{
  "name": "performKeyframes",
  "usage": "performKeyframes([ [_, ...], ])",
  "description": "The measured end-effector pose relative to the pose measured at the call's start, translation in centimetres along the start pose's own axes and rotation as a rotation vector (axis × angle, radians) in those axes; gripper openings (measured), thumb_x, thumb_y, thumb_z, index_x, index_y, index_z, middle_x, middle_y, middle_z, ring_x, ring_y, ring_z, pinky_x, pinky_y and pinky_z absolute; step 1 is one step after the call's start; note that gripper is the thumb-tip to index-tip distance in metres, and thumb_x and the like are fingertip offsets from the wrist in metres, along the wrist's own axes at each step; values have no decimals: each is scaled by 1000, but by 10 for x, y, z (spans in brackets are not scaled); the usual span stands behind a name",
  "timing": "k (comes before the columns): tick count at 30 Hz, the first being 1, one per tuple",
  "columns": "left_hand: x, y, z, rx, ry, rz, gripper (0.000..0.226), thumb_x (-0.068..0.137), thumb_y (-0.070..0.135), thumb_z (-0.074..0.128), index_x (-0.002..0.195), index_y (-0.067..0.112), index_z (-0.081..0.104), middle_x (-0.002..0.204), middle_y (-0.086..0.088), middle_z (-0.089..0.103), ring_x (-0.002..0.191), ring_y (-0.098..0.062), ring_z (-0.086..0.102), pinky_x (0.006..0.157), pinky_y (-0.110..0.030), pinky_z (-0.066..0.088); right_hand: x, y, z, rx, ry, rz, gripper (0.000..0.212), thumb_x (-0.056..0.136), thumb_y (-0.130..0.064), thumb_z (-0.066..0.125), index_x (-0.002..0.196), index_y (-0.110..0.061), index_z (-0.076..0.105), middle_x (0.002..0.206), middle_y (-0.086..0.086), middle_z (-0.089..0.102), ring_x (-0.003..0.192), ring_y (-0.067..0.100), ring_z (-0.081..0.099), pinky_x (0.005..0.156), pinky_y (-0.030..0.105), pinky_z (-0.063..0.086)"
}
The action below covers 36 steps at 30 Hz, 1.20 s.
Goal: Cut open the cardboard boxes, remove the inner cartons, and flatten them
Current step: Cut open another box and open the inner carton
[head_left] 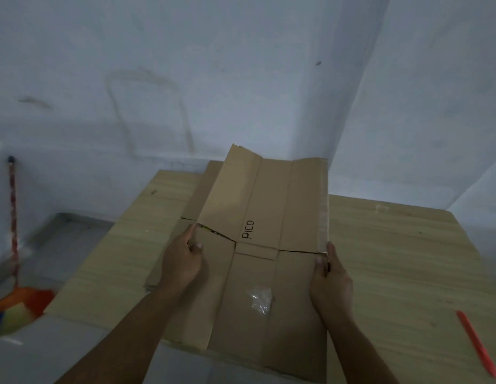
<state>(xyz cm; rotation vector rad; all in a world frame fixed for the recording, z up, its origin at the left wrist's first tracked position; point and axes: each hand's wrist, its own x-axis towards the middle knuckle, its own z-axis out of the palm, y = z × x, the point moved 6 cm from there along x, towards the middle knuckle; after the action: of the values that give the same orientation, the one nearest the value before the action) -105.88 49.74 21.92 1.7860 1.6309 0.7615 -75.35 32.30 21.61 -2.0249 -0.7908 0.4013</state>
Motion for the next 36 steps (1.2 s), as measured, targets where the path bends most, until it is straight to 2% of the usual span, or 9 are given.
performKeyframes([
  [5, 43, -35, -28, 36, 6, -24, 55, 97, 14, 61, 149, 13, 45, 146, -13, 53, 134, -30, 50, 106, -35, 40, 15, -32, 57, -23, -44, -9, 52, 104, -25, 47, 155, -24, 35, 116, 13, 69, 104, 33, 61, 79, 31, 38],
  [12, 87, -63, -21, 89, -25, -110, 56, 100, 19, 59, 151, 12, 40, 149, -11, 49, 134, -30, 49, 105, -38, 41, 46, -36, 113, -104, -104, 30, 54, 104, -29, 47, 156, -26, 32, 122, 13, 69, 108, 35, 63, 85, 36, 46],
  [16, 104, -78, -9, 104, -41, -196, 57, 99, 21, 61, 151, 11, 41, 146, -13, 52, 132, -31, 51, 105, -38, 41, 54, -31, 130, -145, -141, 63, 59, 104, -26, 49, 158, -20, 26, 123, 16, 67, 110, 37, 61, 78, 30, 37],
  [18, 112, -85, -3, 134, -52, -201, 51, 97, 21, 62, 146, 9, 49, 141, -12, 58, 128, -31, 54, 103, -39, 43, 62, -22, 138, -208, -184, 80, 61, 103, -32, 50, 157, -17, 26, 134, 16, 59, 120, 37, 55, 90, 35, 43],
  [21, 117, -91, 2, 148, -45, -193, 31, 95, 18, 62, 125, 13, 65, 118, -8, 70, 107, -31, 63, 87, -36, 47, 70, -6, 151, -356, -271, 105, 68, 97, -50, 54, 154, -22, 29, 143, 14, 45, 127, 35, 45, 102, 40, 40],
  [25, 119, -101, 8, 70, -64, -261, 31, 94, 15, 62, 125, 14, 62, 121, -10, 67, 109, -32, 61, 86, -35, 43, 67, 0, 168, -261, -384, 153, 86, 97, -49, 55, 160, -14, 9, 163, 9, 25, 145, 30, 33, 114, 35, 30],
  [31, 122, -107, 17, 77, -149, -263, 45, 98, 15, 56, 143, 11, 48, 139, -16, 57, 124, -36, 54, 100, -40, 40, 64, 1, 175, -207, -353, 203, 94, 97, -45, 58, 160, -13, -4, 164, 12, 23, 144, 33, 35, 112, 34, 32],
  [34, 118, -90, 7, 91, -56, -176, 57, 95, 16, 57, 150, 12, 40, 147, -15, 50, 131, -36, 49, 105, -44, 40, 62, -3, 164, -184, -259, 187, 92, 93, -42, 65, 160, -13, 8, 160, 14, 29, 142, 33, 35, 111, 35, 33],
  [36, 114, -65, 1, 110, 39, -6, 56, 89, 18, 55, 143, 7, 48, 141, -17, 52, 128, -36, 49, 104, -47, 43, 57, -8, 150, -182, -151, 175, 81, 95, -39, 63, 158, -12, 21, 155, 15, 36, 139, 32, 39, 110, 36, 34],
])
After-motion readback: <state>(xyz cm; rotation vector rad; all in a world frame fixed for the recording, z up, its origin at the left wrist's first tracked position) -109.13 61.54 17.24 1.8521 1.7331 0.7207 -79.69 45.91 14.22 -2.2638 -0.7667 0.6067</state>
